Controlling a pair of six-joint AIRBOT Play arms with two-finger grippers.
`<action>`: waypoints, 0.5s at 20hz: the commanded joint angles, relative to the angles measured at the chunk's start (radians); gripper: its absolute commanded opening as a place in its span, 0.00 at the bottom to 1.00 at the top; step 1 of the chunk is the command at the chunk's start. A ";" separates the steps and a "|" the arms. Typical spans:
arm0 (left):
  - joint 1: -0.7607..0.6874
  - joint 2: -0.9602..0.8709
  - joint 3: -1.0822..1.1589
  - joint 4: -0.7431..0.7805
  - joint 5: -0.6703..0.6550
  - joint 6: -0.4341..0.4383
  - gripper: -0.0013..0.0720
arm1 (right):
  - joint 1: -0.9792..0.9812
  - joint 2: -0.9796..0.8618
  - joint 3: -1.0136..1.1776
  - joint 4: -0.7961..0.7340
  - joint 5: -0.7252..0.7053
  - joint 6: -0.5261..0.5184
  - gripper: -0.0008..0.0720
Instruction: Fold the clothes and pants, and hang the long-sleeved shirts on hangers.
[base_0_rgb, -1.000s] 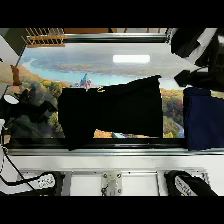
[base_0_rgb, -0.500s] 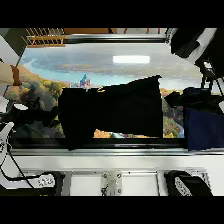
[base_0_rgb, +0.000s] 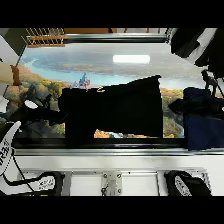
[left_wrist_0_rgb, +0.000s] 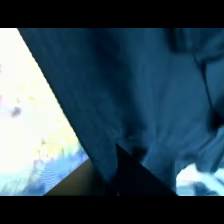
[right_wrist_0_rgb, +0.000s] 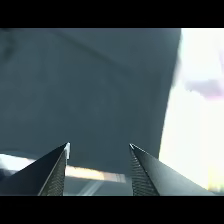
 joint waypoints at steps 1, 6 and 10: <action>-0.010 0.095 0.000 0.075 -0.094 -0.001 0.03 | -0.133 0.008 -0.163 -0.061 0.076 0.246 0.71; -0.010 0.208 -0.128 0.061 0.002 -0.018 0.03 | -0.199 0.006 -0.502 0.038 -0.092 0.383 0.90; -0.010 0.276 -0.221 0.063 0.023 -0.017 0.03 | -0.173 0.002 -0.627 0.187 -0.311 0.383 0.90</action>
